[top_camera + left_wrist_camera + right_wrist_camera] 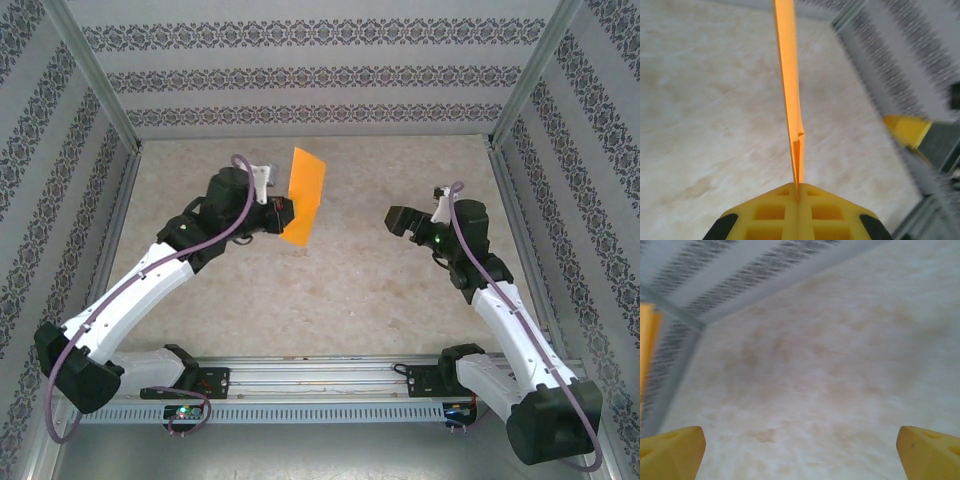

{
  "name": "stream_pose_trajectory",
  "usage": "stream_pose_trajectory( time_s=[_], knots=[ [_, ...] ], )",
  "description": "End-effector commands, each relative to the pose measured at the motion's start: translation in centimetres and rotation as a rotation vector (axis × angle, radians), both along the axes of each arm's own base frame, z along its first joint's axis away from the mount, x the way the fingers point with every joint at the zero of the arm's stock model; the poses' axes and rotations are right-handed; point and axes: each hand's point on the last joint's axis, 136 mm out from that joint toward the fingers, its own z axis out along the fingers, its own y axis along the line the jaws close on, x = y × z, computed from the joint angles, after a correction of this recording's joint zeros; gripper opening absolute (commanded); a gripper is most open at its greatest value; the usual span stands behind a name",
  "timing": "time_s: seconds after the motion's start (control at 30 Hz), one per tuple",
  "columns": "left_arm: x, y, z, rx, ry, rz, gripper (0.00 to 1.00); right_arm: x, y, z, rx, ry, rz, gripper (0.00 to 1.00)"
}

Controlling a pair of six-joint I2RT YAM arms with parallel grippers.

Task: Fold a paper plane with a square sheet of paper (fold left side to right side)
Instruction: Turn over the paper at the center of the table.

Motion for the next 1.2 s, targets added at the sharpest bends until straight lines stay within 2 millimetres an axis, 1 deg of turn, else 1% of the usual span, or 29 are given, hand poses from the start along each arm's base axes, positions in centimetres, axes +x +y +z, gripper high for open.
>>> stream_pose_trajectory(
  time_s=[0.0, 0.13, 0.2, 0.27, 0.37, 0.43, 0.57, 0.73, 0.87, 0.97, 1.07, 1.17],
  knots=[
    [-2.3, 5.0, -4.5, 0.488, 0.055, 0.107, 0.0, -1.5, -4.8, -4.4, -0.177, 0.152, -0.171, 0.98],
    [-3.4, 6.0, -5.2, 0.785, 0.049, 0.187, 0.0, -2.2, -7.0, -6.4, -0.194, 0.237, -0.277, 0.98],
    [-3.7, 6.2, -5.6, 0.904, 0.061, 0.233, 0.0, -2.5, -8.0, -7.2, -0.207, 0.271, -0.325, 0.98],
    [-3.8, 5.9, -5.9, 0.998, 0.063, 0.264, 0.0, -2.8, -8.6, -7.8, -0.218, 0.294, -0.353, 0.98],
    [-3.8, 5.0, -6.7, 1.088, 0.057, 0.296, 0.0, -3.1, -9.3, -8.4, -0.22, 0.308, -0.387, 0.98],
    [-3.6, 4.3, -7.7, 1.107, 0.069, 0.311, 0.0, -3.2, -9.5, -8.6, -0.219, 0.309, -0.402, 0.98],
    [-3.5, 2.8, -11.1, 1.115, 0.138, 0.317, 0.0, -3.5, -9.8, -8.7, -0.213, 0.297, -0.415, 0.98],
    [-3.7, 2.0, -14.8, 1.135, 0.216, 0.312, 0.0, -3.7, -9.7, -9.3, -0.208, 0.298, -0.396, 0.98],
    [-3.6, 0.9, -17.4, 1.097, 0.288, 0.291, 0.0, -3.7, -9.4, -9.8, -0.184, 0.302, -0.379, 0.98],
    [-3.7, 0.0, -19.3, 1.05, 0.352, 0.263, 0.0, -3.6, -9.3, -10.0, -0.178, 0.306, -0.366, 0.98],
    [-3.8, -1.0, -20.7, 1.006, 0.396, 0.239, 0.0, -3.5, -9.3, -10.3, -0.171, 0.31, -0.358, 0.98],
    [-3.9, -1.9, -22.0, 0.966, 0.44, 0.213, 0.03, -3.5, -9.2, -10.5, -0.158, 0.313, -0.353, 0.98]
  ],
)
